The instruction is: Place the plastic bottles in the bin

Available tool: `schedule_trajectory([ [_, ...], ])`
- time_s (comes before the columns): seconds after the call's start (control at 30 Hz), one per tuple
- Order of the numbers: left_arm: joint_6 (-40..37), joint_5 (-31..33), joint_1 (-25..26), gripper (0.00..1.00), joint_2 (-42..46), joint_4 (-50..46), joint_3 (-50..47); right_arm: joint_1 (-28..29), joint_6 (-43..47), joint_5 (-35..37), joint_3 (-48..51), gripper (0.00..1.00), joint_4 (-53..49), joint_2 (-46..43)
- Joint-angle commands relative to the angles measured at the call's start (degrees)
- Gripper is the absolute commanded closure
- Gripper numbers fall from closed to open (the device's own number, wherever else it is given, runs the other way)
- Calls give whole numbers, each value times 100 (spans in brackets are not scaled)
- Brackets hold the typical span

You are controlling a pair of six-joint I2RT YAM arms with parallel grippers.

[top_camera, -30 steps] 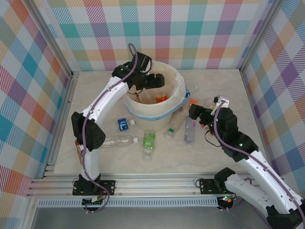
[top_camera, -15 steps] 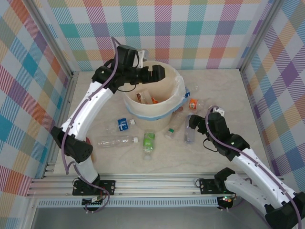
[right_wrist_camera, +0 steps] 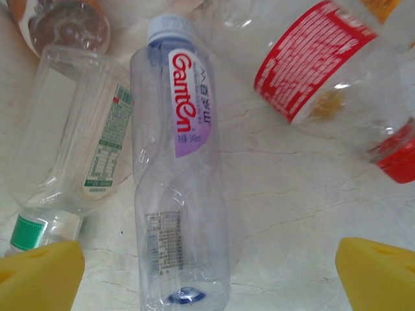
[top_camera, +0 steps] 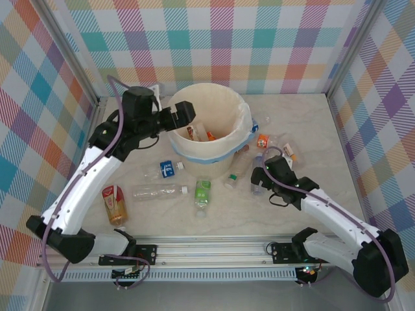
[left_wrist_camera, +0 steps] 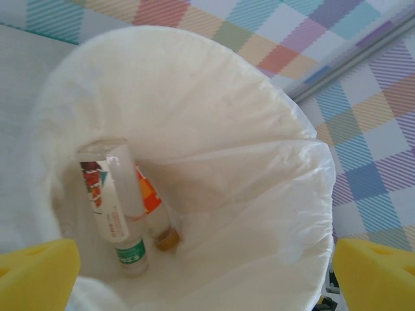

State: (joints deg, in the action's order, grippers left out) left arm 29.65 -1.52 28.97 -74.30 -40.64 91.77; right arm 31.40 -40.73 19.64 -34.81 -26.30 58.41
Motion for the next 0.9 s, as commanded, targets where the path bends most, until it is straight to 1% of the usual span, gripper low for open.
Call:
schedule_trajectory([
  [0.0,159,640,-119,0,473,-194,-187,-42,125,-444,-24,3,404,386],
  [0.07,219,1035,-179,0,669,-439,-396,-59,221,-519,-112,5,426,704],
  [0.2,495,2183,-344,0,1293,-497,-1243,-105,398,-678,-176,9,425,1080],
  [0.3,631,2690,-498,0,1802,-412,-1869,-151,449,-648,-193,8,406,1277],
  [0.37,708,2857,-586,0,2077,-311,-2234,-182,506,-661,-204,8,462,1414],
  [0.47,824,2801,-738,0,2301,-193,-2642,-212,531,-629,-285,14,534,1655],
  [0.63,1048,2293,-973,0,2270,6,-3050,-263,540,-540,-502,15,605,2103],
  [0.77,1194,1923,-1150,0,2205,229,-3283,-292,471,-501,-537,19,806,2420],
  [0.87,1211,1700,-1280,0,2130,255,-3345,-301,343,-340,-556,22,817,2610],
])
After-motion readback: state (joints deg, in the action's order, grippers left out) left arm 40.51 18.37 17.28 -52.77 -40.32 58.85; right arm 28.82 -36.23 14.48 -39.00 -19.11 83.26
